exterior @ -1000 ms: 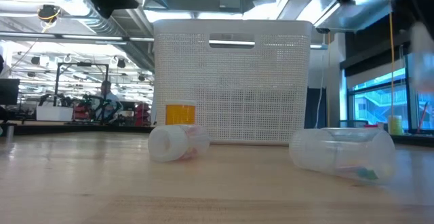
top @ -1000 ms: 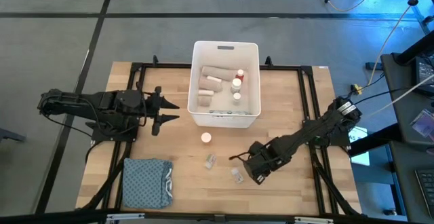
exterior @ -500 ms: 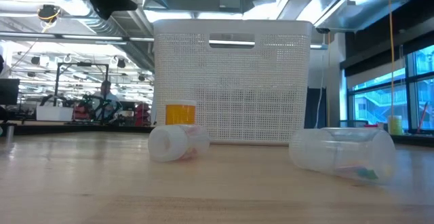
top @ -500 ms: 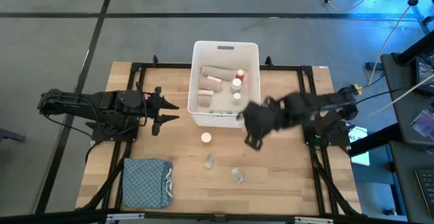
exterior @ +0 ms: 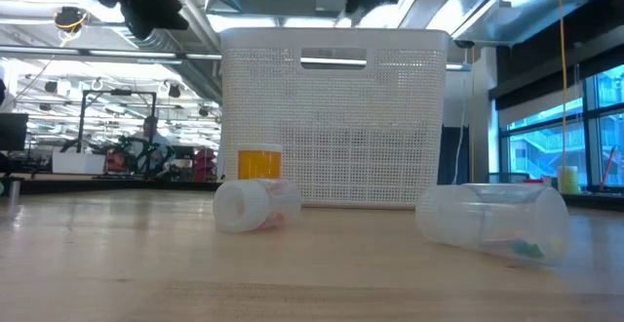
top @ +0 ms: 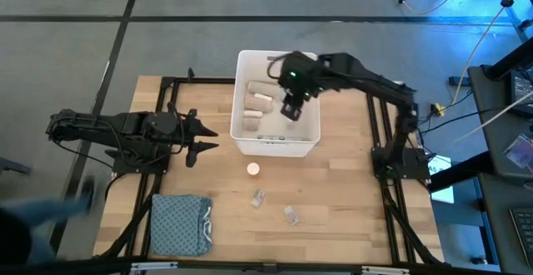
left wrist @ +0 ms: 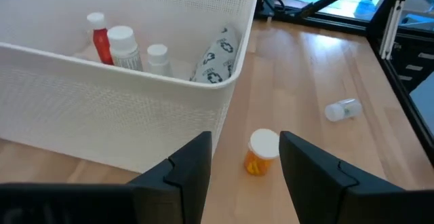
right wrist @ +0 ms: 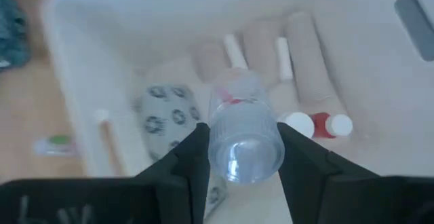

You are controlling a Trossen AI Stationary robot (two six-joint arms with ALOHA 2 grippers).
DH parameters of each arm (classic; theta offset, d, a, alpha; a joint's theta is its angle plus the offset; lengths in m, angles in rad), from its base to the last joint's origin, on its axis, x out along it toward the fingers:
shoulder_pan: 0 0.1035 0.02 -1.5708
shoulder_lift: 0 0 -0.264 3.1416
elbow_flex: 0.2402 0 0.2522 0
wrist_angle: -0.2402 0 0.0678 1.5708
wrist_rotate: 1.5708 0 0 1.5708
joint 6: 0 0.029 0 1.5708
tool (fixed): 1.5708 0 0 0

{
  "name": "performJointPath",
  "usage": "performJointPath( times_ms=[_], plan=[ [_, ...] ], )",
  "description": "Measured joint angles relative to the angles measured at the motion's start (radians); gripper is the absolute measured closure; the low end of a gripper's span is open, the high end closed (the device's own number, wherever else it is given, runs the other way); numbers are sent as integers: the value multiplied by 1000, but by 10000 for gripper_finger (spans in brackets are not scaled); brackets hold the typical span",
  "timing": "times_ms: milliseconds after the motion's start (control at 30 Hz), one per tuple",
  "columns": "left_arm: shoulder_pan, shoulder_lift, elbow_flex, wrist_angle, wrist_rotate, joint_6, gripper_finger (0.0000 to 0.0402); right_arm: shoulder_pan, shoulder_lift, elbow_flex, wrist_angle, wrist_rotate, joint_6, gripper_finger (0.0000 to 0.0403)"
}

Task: Pick & place medical supplies in basket/bin
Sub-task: Put the right transparent pill bottle into the white bin

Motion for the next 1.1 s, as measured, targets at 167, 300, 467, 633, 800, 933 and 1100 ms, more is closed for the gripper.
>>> performJointPath(
  times_ms=[167, 300, 467, 633, 800, 933, 1100],
  plan=[
    [0, 0, 0, -23, 0, -2, 235, -84, 121, -1, -10, -51, -76, 267],
    [0, 0, 0, -38, 0, -2, 235, -116, 214, -1, -52, -112, -107, 267],
    [0, 0, 0, -39, 0, -2, 235, -127, 316, -2, -105, -123, -108, 267],
    [0, 0, 0, -39, 0, -1, 235, -127, 391, -2, -112, -123, -107, 267],
    [0, 0, 0, -39, 0, -1, 235, -127, 450, -2, -101, -123, -100, 267],
    [0, 0, 0, -39, 0, 0, 235, -127, 488, -2, -95, -124, -101, 267],
    [0, 0, 0, -39, 0, 1, 235, -127, 522, -2, -89, -124, -102, 267]
  ],
)
